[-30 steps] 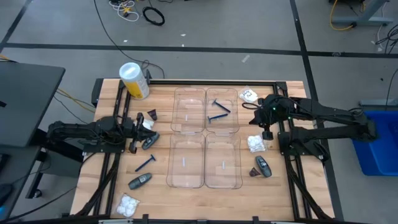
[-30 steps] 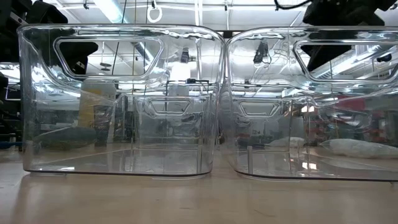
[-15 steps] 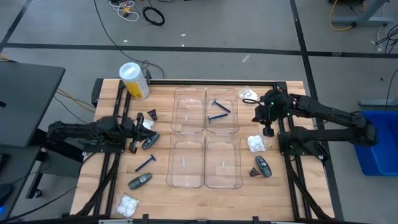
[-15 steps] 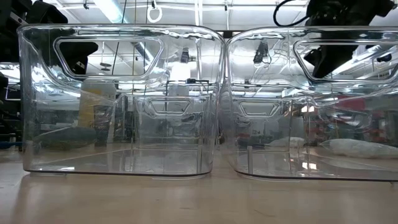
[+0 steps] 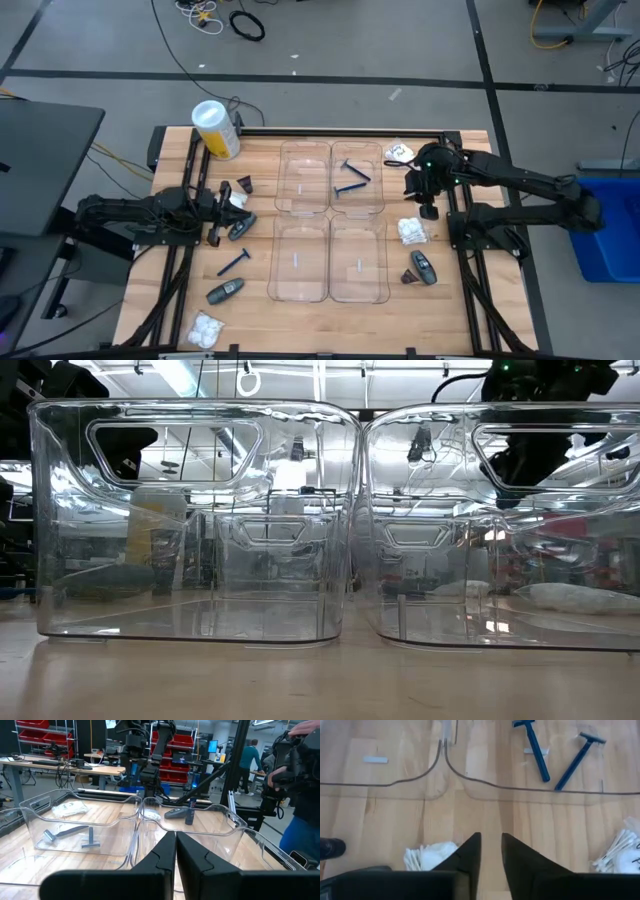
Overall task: Pick & Place Travel size toiletries
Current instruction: Put the cotton pack into the bottom right transparent bin
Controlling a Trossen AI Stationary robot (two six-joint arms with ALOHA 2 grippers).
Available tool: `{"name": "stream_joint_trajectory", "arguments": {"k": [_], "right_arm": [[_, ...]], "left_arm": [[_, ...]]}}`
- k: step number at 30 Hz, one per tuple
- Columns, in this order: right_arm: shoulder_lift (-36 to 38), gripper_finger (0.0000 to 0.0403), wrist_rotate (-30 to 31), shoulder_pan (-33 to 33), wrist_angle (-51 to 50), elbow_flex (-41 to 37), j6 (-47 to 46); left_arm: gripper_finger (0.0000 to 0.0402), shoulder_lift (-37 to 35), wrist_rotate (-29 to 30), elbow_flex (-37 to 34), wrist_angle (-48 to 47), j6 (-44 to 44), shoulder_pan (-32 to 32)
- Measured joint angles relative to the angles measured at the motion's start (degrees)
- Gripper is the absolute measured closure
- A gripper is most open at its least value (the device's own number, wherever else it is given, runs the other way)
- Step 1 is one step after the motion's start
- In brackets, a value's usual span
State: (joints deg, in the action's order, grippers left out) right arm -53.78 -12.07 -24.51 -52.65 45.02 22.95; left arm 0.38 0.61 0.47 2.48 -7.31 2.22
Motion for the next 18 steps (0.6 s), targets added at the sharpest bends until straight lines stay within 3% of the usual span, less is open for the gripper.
{"name": "stream_joint_trajectory", "arguments": {"k": [7,18], "right_arm": [[-2.5,0.0247,1.5,0.0,-3.7,4.5,-1.7],[-8.9,0.0189,1.5,0.0,-5.9,4.2,-8.9]], "left_arm": [[0.0379,0.0,0.0,0.0,0.0,0.0,0.0],[0.0379,0.0,0.0,0.0,0.0,0.0,0.0]]}}
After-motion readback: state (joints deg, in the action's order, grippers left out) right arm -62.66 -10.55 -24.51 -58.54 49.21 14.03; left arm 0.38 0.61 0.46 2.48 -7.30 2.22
